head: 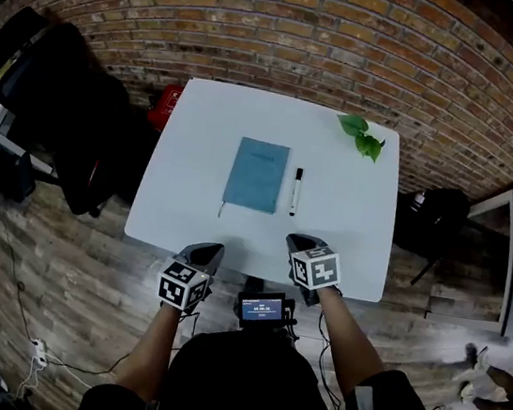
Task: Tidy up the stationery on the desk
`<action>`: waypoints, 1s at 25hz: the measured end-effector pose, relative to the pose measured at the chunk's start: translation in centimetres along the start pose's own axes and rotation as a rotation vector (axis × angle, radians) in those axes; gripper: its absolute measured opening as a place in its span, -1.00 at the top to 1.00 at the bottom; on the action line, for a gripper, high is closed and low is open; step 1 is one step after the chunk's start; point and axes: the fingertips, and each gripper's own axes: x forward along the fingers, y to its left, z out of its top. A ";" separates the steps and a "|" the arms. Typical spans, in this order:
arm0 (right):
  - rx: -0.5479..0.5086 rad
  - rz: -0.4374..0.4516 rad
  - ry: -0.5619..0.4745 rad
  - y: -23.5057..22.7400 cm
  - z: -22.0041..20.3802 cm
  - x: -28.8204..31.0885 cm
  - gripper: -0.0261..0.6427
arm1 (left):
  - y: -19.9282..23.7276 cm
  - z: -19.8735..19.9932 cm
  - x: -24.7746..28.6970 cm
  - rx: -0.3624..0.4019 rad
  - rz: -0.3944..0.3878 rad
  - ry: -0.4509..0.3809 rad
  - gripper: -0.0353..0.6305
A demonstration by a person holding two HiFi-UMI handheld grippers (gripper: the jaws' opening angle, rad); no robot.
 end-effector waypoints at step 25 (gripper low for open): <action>-0.117 -0.051 -0.171 10.7 -11.1 -16.5 0.89 | -13.5 -10.1 -11.7 0.074 0.017 -0.131 0.86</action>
